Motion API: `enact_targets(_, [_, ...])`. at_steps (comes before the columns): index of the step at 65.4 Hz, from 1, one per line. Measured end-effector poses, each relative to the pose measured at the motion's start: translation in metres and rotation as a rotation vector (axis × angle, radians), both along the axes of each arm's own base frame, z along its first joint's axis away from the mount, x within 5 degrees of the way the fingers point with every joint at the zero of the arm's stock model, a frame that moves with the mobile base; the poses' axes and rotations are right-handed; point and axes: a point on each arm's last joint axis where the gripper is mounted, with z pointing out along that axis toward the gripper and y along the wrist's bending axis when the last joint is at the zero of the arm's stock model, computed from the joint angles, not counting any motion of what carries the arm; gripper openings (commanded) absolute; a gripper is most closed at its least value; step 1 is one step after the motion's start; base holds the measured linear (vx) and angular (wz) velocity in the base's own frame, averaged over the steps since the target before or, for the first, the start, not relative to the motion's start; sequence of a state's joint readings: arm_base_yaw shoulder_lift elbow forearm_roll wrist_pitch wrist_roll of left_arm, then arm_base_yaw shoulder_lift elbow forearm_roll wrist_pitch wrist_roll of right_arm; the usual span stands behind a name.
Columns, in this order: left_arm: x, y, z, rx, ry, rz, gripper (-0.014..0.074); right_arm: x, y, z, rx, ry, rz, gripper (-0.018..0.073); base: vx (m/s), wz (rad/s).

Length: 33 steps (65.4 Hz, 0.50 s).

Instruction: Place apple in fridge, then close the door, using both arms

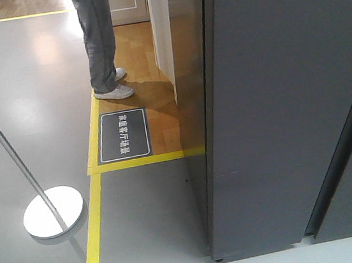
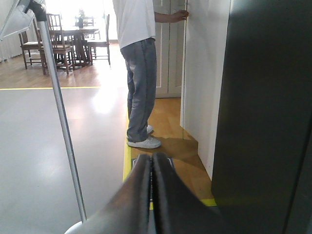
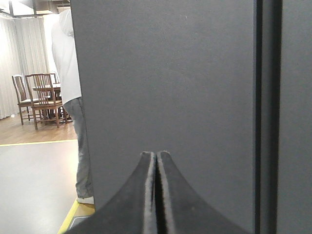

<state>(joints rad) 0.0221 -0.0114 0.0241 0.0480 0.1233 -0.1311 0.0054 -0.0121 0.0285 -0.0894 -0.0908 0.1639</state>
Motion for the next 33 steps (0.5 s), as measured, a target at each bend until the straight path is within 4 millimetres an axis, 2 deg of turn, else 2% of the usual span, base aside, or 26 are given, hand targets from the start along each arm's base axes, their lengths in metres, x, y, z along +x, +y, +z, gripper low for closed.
enact_targets(33, [0.0,0.0,0.0,0.0,0.0,0.0,-0.0006,0.0,0.0,0.0,0.0,0.0,0.0,-0.0003,0.0,0.0])
